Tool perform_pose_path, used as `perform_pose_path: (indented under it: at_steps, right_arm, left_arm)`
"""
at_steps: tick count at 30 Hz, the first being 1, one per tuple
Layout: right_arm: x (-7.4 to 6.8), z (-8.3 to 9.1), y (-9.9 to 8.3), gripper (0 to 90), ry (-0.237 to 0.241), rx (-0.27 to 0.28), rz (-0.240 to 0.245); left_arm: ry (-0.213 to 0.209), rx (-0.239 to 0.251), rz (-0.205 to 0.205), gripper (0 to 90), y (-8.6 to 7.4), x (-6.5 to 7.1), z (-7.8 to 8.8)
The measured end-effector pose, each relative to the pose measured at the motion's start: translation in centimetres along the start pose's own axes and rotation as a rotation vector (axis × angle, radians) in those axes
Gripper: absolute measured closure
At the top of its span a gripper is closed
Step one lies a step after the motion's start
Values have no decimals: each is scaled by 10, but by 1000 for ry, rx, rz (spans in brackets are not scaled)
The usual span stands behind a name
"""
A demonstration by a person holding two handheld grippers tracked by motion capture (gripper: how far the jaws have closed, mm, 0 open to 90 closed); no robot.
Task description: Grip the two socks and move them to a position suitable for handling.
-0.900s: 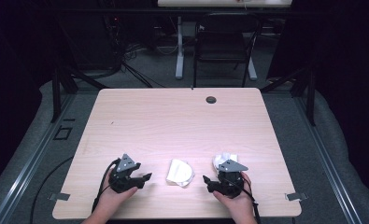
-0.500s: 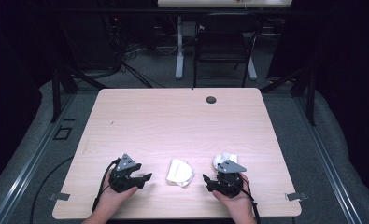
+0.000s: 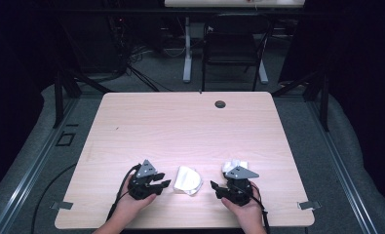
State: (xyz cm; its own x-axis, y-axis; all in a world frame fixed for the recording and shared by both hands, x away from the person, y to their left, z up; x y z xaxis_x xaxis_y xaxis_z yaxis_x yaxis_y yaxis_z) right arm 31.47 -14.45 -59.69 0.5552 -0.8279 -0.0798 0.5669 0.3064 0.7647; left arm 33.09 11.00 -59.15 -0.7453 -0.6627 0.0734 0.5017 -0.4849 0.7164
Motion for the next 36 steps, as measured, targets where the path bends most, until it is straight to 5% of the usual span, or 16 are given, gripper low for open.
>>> perform_pose_path:
  at_steps: [8, 17, 25, 36]
  right_arm:
    - [5, 3, -2, 394, -14, 4, -4]
    - [5, 2, -1, 394, -10, 8, -9]
    - [4, 1, -1, 404, -1, 4, 10]
    - [1, 0, -2, 458, 10, -10, 24]
  left_arm:
    - [0, -3, -41, 832, 19, 12, -23]
    - [6, -51, -63, 843, 18, 12, -36]
    - [-32, -65, -40, 842, 12, 20, -37]
    - [-41, -75, -84, 853, 0, 30, -33]
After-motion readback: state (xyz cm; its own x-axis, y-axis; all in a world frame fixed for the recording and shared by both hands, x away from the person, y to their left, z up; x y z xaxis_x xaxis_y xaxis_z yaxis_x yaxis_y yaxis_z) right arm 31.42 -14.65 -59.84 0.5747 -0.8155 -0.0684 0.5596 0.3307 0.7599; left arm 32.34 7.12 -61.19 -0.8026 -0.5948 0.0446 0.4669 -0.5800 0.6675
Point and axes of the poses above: each handheld gripper's, and its own axes: z roughly backward along the jaws, y roughly out of its top, x roughly to its right, the point moved 5 cm from there along -z, roughly forward along the jaws, and after that the axes turned 3 degrees about -x, right-handed, at the moved point
